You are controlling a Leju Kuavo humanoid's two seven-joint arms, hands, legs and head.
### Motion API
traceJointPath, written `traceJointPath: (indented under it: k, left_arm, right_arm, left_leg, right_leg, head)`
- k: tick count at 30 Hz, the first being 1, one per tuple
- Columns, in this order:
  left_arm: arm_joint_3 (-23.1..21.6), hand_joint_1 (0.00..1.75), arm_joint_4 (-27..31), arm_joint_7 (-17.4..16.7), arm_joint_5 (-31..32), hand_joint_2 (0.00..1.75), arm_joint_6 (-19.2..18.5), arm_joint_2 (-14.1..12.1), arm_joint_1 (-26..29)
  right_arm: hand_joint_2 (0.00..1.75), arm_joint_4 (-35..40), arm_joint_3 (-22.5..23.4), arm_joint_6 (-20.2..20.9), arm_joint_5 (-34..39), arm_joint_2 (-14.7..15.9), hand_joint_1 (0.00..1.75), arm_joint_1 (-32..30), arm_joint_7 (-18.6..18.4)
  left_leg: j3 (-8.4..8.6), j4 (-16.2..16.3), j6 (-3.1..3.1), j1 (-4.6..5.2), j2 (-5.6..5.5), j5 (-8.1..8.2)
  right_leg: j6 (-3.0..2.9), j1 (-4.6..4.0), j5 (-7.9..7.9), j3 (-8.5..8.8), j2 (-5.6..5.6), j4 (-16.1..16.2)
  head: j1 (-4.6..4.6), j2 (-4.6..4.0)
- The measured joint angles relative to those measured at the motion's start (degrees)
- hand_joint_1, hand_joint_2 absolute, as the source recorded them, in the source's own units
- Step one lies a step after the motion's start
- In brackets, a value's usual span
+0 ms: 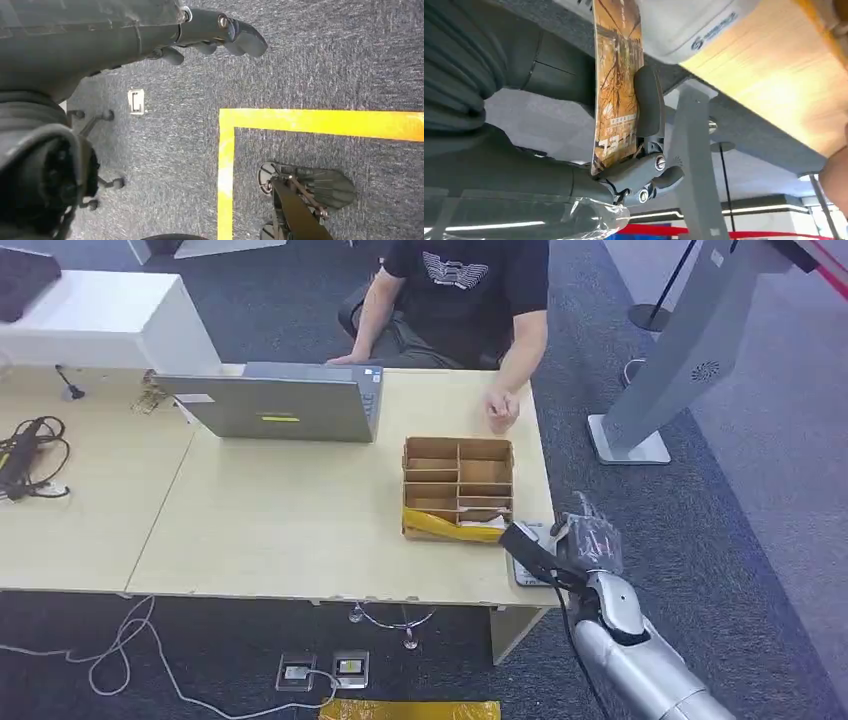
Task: Pass the card to the sensor for recognition and then transmit it.
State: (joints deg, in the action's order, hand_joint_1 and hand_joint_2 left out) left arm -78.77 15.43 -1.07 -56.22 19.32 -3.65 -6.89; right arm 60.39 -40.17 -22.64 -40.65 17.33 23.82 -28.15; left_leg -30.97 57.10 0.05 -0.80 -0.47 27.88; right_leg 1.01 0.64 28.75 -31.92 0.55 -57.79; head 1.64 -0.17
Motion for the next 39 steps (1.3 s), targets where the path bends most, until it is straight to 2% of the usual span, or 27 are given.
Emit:
traceJointPath:
  k: [4, 6, 10, 13, 17, 20, 29, 39]
  left_arm:
    - [0.0, 0.00, 0.0, 0.0, 0.8, 0.00, -0.3, 0.0, 0.0]
    - [0.0, 0.00, 0.0, 0.0, 1.4, 0.00, -0.6, 0.0, 0.0]
    - [-0.1, 0.00, 0.0, 0.0, 2.5, 0.00, -0.9, -0.2, 0.1]
    - [-0.2, 0.00, 0.0, -0.2, 2.9, 0.00, -1.2, -0.3, 0.1]
    - [-0.3, 0.00, 0.0, -0.3, 3.0, 0.00, -1.3, -0.4, 0.1]
    - [-0.3, 0.00, 0.0, -0.3, 3.1, 0.00, -1.3, -0.4, 0.1]
    - [-0.4, 0.00, 0.0, -0.2, 4.2, 0.00, -1.2, -0.2, 0.0]
    - [-0.5, 0.00, 0.0, -1.2, 5.0, 0.00, -1.4, 0.1, -0.2]
  right_arm:
    - [1.75, 1.5, 0.6, -0.7, -0.1, 0.7, 1.75, -0.2, -1.0]
    - [1.75, 4.0, 1.5, -0.6, -0.1, 1.9, 1.75, 0.1, -3.4]
    - [1.75, 11.3, 3.4, 2.4, -1.9, 5.3, 1.75, 2.2, -9.6]
    - [1.75, 16.1, 4.6, 4.6, -3.3, 7.2, 1.75, 4.1, -11.3]
    - [1.75, 21.2, 5.6, 7.5, -4.1, 8.6, 1.75, 6.4, -11.5]
    - [1.75, 23.1, 5.5, 8.0, -3.8, 8.8, 1.75, 8.1, -11.5]
    - [1.75, 23.8, 3.6, 5.9, -1.6, 8.9, 1.75, 11.4, -11.5]
    - [1.75, 23.4, 0.6, 2.7, 0.1, 8.7, 1.75, 11.5, -11.5]
  left_leg:
    - [-0.04, 0.0, 0.00, 0.00, 0.00, 0.00]
    - [-0.06, 0.0, 0.00, 0.00, -0.01, 0.00]
    - [-0.06, 0.0, 0.00, 0.00, 0.00, 0.00]
    - [-0.06, 0.0, 0.00, 0.01, 0.00, 0.00]
    - [-0.06, 0.0, 0.00, 0.00, 0.00, 0.00]
    - [-0.06, 0.0, 0.00, 0.00, 0.00, 0.00]
    - [-0.08, 0.0, 0.00, 0.00, -0.02, 0.00]
    - [-0.10, 0.0, 0.00, -0.01, -0.02, 0.00]
  right_leg:
    - [0.00, 0.00, 0.00, -0.04, 0.00, 0.0]
    - [0.00, 0.00, 0.00, -0.03, 0.02, 0.0]
    - [-0.02, 0.00, -0.02, -0.04, -0.03, 0.0]
    - [-0.02, 0.01, -0.02, -0.03, 0.00, 0.0]
    - [-0.02, 0.00, -0.02, -0.04, -0.01, 0.0]
    - [-0.02, -0.01, -0.02, -0.04, 0.00, 0.0]
    - [-0.02, 0.00, -0.02, -0.04, 0.04, 0.0]
    - [-0.02, -0.01, -0.01, -0.05, 0.03, 0.0]
  head:
    - [-0.02, 0.00]
    - [-0.02, 0.00]
    - [-0.02, 0.00]
    - [0.00, 0.00]
    - [0.00, 0.00]
    - [-0.02, 0.00]
    - [-0.02, 0.00]
    - [0.00, 0.00]
